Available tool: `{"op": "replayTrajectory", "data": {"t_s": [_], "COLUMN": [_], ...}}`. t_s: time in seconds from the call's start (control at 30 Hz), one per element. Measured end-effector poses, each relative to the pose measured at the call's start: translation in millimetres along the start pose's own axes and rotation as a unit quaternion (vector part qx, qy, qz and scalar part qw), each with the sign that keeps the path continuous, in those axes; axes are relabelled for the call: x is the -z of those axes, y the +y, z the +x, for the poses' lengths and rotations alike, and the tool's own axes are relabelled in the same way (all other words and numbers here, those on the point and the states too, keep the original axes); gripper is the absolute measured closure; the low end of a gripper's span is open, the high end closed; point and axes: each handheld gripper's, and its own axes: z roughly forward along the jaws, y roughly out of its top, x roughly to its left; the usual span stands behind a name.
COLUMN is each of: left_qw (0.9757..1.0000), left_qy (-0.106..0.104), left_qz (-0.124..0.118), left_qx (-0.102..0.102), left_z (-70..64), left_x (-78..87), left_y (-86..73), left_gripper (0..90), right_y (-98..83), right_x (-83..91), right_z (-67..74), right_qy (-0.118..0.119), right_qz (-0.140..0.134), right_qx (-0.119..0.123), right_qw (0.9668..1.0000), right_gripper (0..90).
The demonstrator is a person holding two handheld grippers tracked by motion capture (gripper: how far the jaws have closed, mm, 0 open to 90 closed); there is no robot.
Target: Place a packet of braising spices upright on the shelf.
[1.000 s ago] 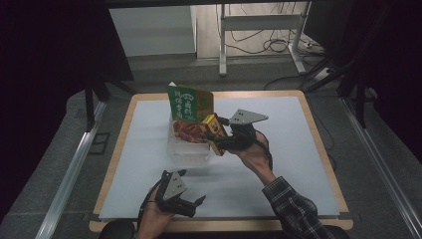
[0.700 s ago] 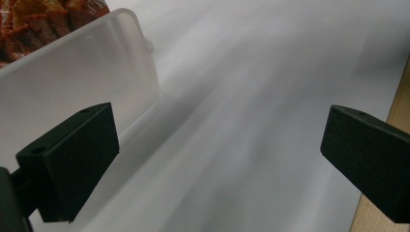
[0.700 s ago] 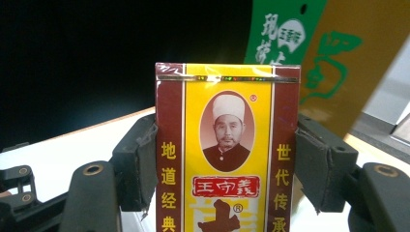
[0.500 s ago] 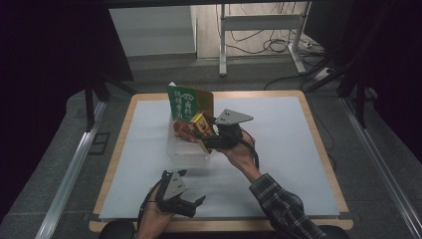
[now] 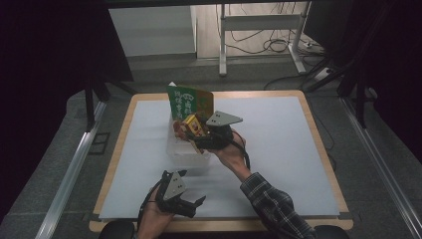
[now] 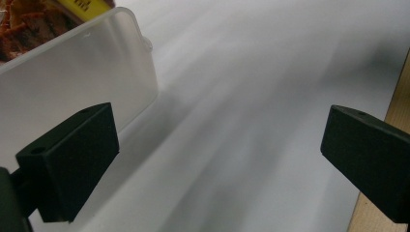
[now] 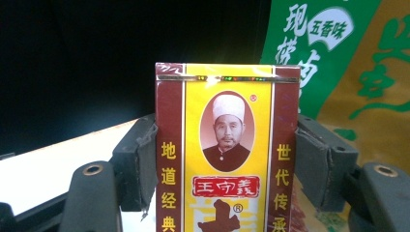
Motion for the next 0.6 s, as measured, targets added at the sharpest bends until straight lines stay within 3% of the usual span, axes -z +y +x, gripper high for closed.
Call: {"op": "replayTrajectory", "data": {"t_s": [0.43, 0.6], "left_qw": [1.0000, 1.0000], "left_qy": [-0.004, -0.004], "left_qz": [0.003, 0.003], "left_qx": [-0.002, -0.002], "left_z": [-1.3, -1.2], "left_x": [-1.7, -1.7], "left_y": [-0.2, -0.2], "left_gripper": [0.0, 0.0], "right_y": [-10.0, -15.5], "right_x": [-16.5, -18.1], "right_z": [12.0, 10.7], "right_qy": [0.011, 0.016], "right_qz": [-0.004, 0.009], "right_qx": [-0.010, -0.022], "right_qw": [0.9999, 0.9996], "right_gripper": [32.4, 32.5]}}
